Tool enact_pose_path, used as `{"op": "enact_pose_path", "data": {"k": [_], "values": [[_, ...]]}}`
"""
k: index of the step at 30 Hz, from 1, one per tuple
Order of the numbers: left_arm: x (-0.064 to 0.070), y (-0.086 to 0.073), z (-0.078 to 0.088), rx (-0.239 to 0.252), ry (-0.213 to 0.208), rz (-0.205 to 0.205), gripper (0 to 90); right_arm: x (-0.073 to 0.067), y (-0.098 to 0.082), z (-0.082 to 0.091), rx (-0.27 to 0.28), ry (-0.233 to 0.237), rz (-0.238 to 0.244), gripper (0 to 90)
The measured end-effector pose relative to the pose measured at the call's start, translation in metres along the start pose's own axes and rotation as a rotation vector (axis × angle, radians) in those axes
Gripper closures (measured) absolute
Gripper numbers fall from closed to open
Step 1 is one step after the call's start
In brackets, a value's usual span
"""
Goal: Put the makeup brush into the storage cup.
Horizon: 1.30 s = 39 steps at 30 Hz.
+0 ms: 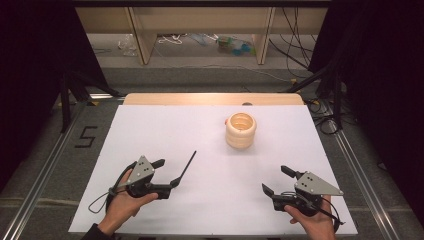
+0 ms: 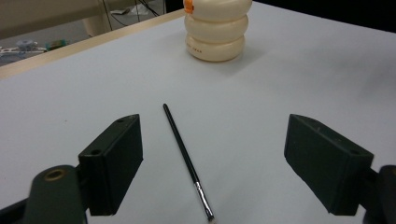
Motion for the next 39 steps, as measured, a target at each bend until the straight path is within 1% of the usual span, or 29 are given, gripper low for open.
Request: {"op": "enact_pose_path", "data": {"k": [2,3,4,5,6,8,9,10,11,12,15,16,17,18,19,21,22,23,24,28,30,31,33,34,35,36,37,38,39], "values": [[-0.002,0.001,-0.001,-0.009,0.005,-0.016,19.4,0.0,0.0,-0.003,0.006,0.003,0.01,17.0],[-0.004,0.002,-0.001,-0.018,0.013,-0.03,19.8,-0.001,-0.001,-0.002,-0.015,0.007,0.005,17.0],[-0.006,0.003,-0.002,-0.023,0.022,-0.027,20.1,-0.001,-0.002,-0.003,-0.023,0.014,-0.002,17.1],[-0.007,0.005,-0.004,-0.024,0.023,-0.028,20.5,0.0,0.0,-0.006,0.002,0.013,0.009,17.3],[-0.008,0.005,-0.005,-0.03,0.027,-0.017,21.0,-0.002,-0.001,-0.006,-0.002,0.015,-0.004,17.4],[-0.008,0.006,-0.007,-0.038,0.029,-0.002,21.6,-0.001,0.0,-0.007,0.007,0.016,0.01,17.5],[-0.01,0.006,-0.011,-0.069,0.03,-0.03,22.4,-0.001,0.001,-0.007,0.002,0.024,0.009,17.5],[-0.01,0.006,-0.011,-0.069,0.03,-0.03,23.5,-0.001,0.001,-0.007,0.002,0.024,0.009,17.5],[-0.011,0.005,-0.016,-0.108,0.034,-0.046,24.5,-0.001,0.0,-0.008,0.003,0.025,0.012,17.4],[-0.011,0.005,-0.016,-0.108,0.034,-0.046,24.8,-0.001,0.0,-0.008,0.003,0.025,0.012,17.4],[-0.011,0.002,-0.023,-0.173,0.009,-0.055,25.8,-0.002,0.001,-0.008,-0.001,0.033,0.01,17.5],[-0.01,-0.001,-0.027,-0.205,0.003,-0.073,26.7,-0.003,0.0,-0.007,-0.014,0.031,0.01,17.4],[-0.01,-0.001,-0.027,-0.205,0.003,-0.073,26.8,-0.003,0.0,-0.007,-0.018,0.031,0.012,17.4],[-0.011,-0.002,-0.03,-0.228,0.001,-0.069,27.4,-0.003,0.0,-0.008,-0.006,0.033,0.01,17.5],[-0.01,-0.001,-0.031,-0.234,0.0,-0.055,27.9,-0.003,0.0,-0.008,-0.005,0.033,0.008,17.4],[-0.014,0.0,-0.033,-0.275,-0.017,-0.097,28.0,-0.003,0.0,-0.009,0.001,0.032,0.008,17.5],[-0.014,0.001,-0.036,-0.283,-0.008,-0.099,27.9,-0.004,-0.001,-0.008,-0.011,0.037,-0.007,17.5],[-0.014,0.001,-0.036,-0.283,-0.008,-0.099,28.0,-0.003,-0.001,-0.008,-0.008,0.038,0.008,17.4],[-0.016,0.003,-0.042,-0.304,-0.004,-0.095,28.3,-0.003,0.0,-0.009,-0.006,0.039,0.005,17.5],[-0.018,0.007,-0.048,-0.324,-0.01,-0.106,28.9,-0.006,-0.001,-0.008,-0.012,0.044,-0.011,17.4],[-0.02,0.007,-0.053,-0.336,-0.002,-0.092,29.0,-0.005,-0.002,-0.007,-0.02,0.047,-0.013,17.4],[-0.019,0.005,-0.058,-0.366,-0.003,-0.072,28.8,-0.003,-0.001,-0.008,-0.007,0.041,0.007,17.5],[-0.02,0.004,-0.059,-0.376,-0.005,-0.078,29.3,-0.004,-0.001,-0.008,-0.007,0.044,0.005,17.4],[-0.02,0.003,-0.06,-0.384,0.008,-0.072,29.3,-0.004,-0.001,-0.008,-0.008,0.044,0.008,17.4],[-0.021,0.0,-0.064,-0.4,0.006,-0.072,29.1,-0.005,-0.002,-0.007,-0.02,0.048,-0.011,17.5],[-0.021,0.0,-0.064,-0.4,0.006,-0.072,28.8,-0.005,-0.002,-0.007,-0.02,0.048,-0.011,17.5],[-0.021,-0.004,-0.065,-0.437,-0.007,-0.078,29.2,-0.005,-0.001,-0.009,-0.005,0.046,0.0,17.4],[-0.021,-0.004,-0.065,-0.437,-0.007,-0.078,29.6,-0.005,-0.001,-0.009,-0.005,0.046,0.0,17.4],[-0.023,-0.005,-0.065,-0.462,-0.008,-0.096,29.7,-0.005,-0.002,-0.009,-0.013,0.048,0.01,17.4]]}}
Point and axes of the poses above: each handheld gripper's, and its own axes: z roughly backward along the jaws, y roughly out of its top, x roughly to its right, the point moved 8 cm from there along -z, roughly forward along the jaws, and after that the axes turned 12 degrees about x, right-handed, at the moved point
